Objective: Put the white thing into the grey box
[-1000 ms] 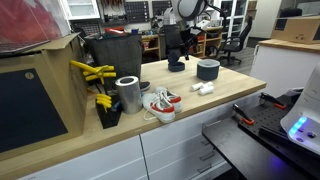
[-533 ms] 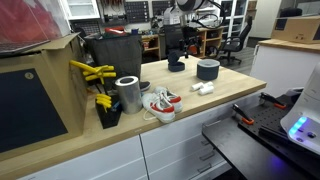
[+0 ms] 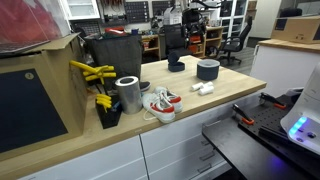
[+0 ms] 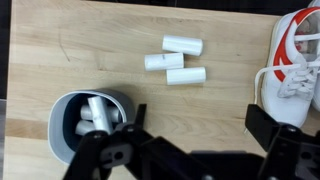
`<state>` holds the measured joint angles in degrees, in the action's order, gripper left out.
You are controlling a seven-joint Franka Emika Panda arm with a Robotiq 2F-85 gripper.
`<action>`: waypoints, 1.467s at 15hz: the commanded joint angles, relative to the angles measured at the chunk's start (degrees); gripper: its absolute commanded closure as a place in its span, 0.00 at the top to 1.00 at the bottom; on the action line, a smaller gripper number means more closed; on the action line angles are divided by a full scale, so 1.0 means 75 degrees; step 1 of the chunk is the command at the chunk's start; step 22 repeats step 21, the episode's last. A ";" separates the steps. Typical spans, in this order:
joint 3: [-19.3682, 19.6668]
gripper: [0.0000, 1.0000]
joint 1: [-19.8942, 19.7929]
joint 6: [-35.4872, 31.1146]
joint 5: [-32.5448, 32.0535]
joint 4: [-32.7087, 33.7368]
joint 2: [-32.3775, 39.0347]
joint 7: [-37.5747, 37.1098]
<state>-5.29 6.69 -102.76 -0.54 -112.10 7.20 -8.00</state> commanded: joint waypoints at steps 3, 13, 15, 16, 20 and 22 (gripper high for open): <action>-0.0131 1.00 0.0129 0.0729 0.0076 0.0372 -0.0421 -0.0313; -0.0349 1.00 0.0244 0.0998 -0.0080 0.0507 -0.1102 -0.0660; -0.0379 1.00 0.0242 0.0952 -0.0050 0.0497 -0.1221 -0.0596; -0.0395 1.00 0.0242 0.0891 -0.0011 0.0496 -0.1236 -0.0616; -0.0397 1.00 0.0209 0.0748 -0.0028 0.0436 -0.1185 -0.0474; -0.0397 1.00 0.0209 0.0748 -0.0028 0.0436 -0.1185 -0.0474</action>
